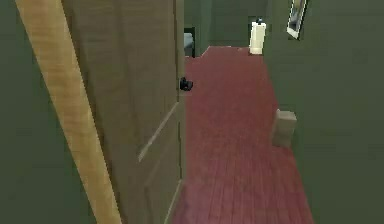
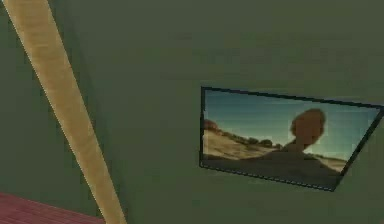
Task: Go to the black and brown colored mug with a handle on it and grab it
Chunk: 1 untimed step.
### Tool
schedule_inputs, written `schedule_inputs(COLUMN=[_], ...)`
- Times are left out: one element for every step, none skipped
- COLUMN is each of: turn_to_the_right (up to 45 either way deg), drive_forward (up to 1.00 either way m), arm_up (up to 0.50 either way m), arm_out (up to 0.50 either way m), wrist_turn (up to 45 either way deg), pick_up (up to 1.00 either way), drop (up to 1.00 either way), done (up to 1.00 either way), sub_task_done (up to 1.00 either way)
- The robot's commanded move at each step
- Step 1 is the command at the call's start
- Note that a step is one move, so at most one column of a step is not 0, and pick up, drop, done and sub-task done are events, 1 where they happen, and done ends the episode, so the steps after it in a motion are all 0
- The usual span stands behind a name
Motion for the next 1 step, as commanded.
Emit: schedule_inputs(turn_to_the_right=[0.0], drive_forward=[0.35], arm_up=[0.00], arm_out=[0.00], wrist_turn=[0.0], pick_up=[0.00], drop=[0.00], done=[0.00], sub_task_done=[0.00])
